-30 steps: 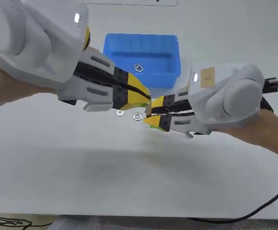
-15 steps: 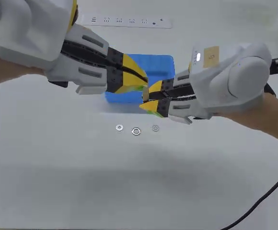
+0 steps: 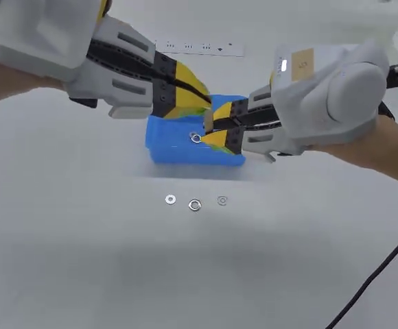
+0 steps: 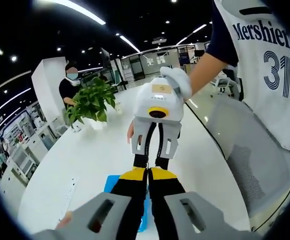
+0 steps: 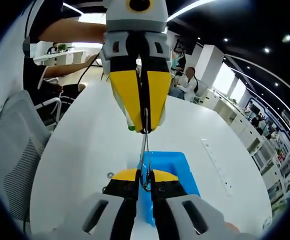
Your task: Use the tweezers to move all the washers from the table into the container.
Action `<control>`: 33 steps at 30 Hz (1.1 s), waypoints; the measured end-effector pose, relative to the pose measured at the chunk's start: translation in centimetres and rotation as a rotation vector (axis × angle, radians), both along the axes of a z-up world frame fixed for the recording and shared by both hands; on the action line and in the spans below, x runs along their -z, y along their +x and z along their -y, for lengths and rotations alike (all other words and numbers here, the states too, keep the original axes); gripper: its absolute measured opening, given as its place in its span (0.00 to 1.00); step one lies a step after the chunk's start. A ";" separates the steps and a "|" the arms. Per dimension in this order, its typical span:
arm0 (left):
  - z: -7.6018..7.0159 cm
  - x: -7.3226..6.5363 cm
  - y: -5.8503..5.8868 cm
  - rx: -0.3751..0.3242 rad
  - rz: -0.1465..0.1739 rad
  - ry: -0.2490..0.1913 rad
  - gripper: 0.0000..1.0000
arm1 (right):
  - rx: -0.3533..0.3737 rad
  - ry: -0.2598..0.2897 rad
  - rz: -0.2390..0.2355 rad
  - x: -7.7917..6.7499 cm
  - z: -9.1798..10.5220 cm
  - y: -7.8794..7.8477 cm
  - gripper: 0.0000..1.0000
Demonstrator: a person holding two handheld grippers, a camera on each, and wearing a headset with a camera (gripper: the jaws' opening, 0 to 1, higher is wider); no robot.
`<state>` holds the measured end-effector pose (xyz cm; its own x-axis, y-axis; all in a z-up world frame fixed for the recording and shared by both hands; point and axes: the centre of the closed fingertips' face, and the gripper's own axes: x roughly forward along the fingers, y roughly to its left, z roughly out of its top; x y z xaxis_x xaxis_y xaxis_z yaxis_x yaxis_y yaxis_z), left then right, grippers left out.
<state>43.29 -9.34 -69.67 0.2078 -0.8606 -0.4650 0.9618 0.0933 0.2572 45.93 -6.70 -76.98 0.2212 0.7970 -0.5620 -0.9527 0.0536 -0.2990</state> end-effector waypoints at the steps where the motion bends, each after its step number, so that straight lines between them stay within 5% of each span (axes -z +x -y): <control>1: -0.1 0.0 0.2 0.000 0.001 0.001 0.05 | 0.003 0.002 -0.005 0.0 -0.1 0.2 0.10; 21: -1.2 2.8 6.0 -0.038 -0.046 -0.006 0.05 | 0.045 0.013 -0.051 2.9 -1.0 5.1 0.10; 33: -1.0 5.5 7.5 -0.039 -0.092 0.013 0.05 | 0.050 -0.012 -0.096 6.0 -0.6 6.4 0.10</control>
<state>50.78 -8.39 -75.16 0.1968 -0.8462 -0.4951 0.9772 0.1283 0.1690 52.37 -6.07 -82.97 0.2050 0.7794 -0.5921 -0.9733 0.0983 -0.2076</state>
